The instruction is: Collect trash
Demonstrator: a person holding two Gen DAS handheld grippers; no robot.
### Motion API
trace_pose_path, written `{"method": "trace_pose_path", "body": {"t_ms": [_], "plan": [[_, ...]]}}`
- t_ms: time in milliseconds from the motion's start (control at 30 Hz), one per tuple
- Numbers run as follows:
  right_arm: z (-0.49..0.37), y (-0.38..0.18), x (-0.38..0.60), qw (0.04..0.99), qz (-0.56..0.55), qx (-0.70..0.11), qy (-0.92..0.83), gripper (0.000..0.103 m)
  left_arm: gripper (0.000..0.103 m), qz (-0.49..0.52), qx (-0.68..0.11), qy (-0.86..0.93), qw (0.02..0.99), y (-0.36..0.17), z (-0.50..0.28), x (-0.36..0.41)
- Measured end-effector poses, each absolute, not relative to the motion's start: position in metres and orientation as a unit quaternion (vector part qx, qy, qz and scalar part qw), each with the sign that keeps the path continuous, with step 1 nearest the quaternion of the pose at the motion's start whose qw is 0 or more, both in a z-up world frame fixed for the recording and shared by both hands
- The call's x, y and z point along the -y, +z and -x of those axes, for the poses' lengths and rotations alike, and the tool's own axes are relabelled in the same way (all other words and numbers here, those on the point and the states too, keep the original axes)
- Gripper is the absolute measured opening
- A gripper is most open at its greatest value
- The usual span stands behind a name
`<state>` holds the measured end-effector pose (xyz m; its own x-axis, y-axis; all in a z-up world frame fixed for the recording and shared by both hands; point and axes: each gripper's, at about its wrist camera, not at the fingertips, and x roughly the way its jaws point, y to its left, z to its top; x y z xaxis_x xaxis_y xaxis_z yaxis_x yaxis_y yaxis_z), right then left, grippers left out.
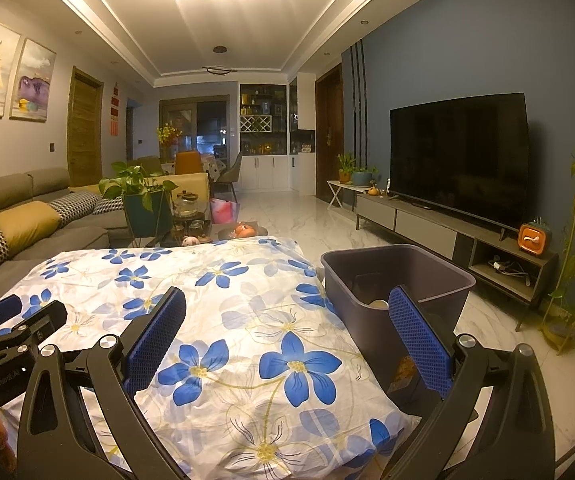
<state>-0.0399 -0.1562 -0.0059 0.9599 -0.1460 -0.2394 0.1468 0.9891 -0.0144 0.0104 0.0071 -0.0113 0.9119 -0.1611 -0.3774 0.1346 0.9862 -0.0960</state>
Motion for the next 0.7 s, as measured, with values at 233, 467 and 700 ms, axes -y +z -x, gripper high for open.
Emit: {"method": "trace_pose_path", "body": {"t_ms": [233,467,700], "plan": [[0.0412,-0.0052,0.1547,0.99,-0.004,-0.121,-0.073,0.098,0.08,0.032,-0.195,-0.077,0.977,-0.0116,-0.0099,-0.0062],[0.0404,-0.0051,0.1556,0.99,-0.004,-0.122,-0.073,0.098,0.081,0.027,-0.196,-0.075,0.977,-0.0114,-0.0106,-0.0062],[0.0398,-0.0045,0.1559,0.99,-0.004,-0.121,-0.072,0.098,0.093,0.023,-0.194,-0.072,0.978,-0.0107,-0.0117,-0.0094]]}}
